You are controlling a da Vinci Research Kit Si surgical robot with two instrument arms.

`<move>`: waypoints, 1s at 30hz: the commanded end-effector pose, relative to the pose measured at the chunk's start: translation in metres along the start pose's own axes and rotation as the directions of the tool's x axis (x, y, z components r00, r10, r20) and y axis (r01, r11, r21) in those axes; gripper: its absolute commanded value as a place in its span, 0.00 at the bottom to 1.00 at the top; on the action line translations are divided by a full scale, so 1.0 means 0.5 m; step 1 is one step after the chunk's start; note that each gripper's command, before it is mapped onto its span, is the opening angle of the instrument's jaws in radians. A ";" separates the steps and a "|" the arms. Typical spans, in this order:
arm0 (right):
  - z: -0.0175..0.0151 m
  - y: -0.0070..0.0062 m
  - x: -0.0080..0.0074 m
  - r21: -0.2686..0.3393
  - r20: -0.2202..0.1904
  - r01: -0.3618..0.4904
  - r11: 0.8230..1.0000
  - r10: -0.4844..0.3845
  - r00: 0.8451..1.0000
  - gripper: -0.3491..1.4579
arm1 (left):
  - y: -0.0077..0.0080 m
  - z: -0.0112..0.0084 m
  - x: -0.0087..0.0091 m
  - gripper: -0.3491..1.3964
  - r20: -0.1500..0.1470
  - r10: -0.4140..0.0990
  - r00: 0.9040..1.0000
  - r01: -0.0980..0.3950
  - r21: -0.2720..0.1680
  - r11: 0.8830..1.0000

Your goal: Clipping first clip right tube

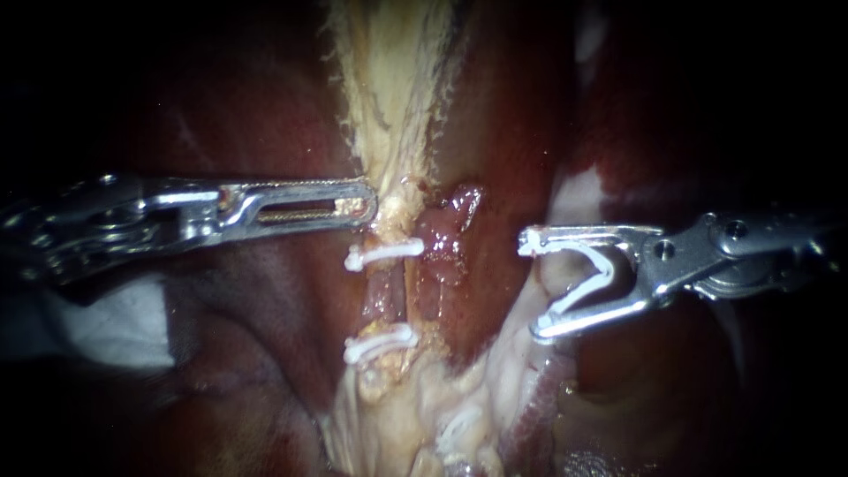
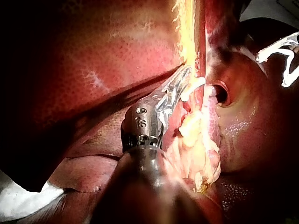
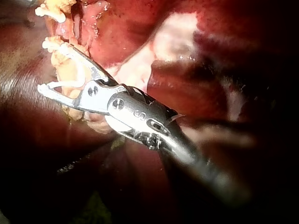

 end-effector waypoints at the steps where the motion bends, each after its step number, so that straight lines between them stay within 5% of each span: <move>1: -0.0001 0.0000 0.0001 0.000 0.000 0.000 1.000 0.000 1.000 0.51 | 0.0000 -0.0002 0.0000 0.00 0.000 0.000 1.000 0.000 0.000 1.000; 7: 0.0002 -0.0003 -0.0003 0.001 0.000 0.002 1.000 -0.002 1.000 0.51 | -0.0003 -0.0021 -0.0008 0.00 -0.003 -0.002 1.000 0.002 0.005 1.000; 16: 0.0068 0.0001 -0.0064 0.023 0.003 -0.007 1.000 0.007 1.000 0.51 | -0.0043 -0.0131 -0.0048 0.00 0.006 -0.018 1.000 0.018 0.000 1.000; 30: 0.0220 0.0079 -0.0170 0.063 0.012 -0.068 0.996 0.067 0.998 0.51 | -0.0077 -0.0160 -0.0061 0.00 0.016 -0.026 1.000 0.026 0.001 1.000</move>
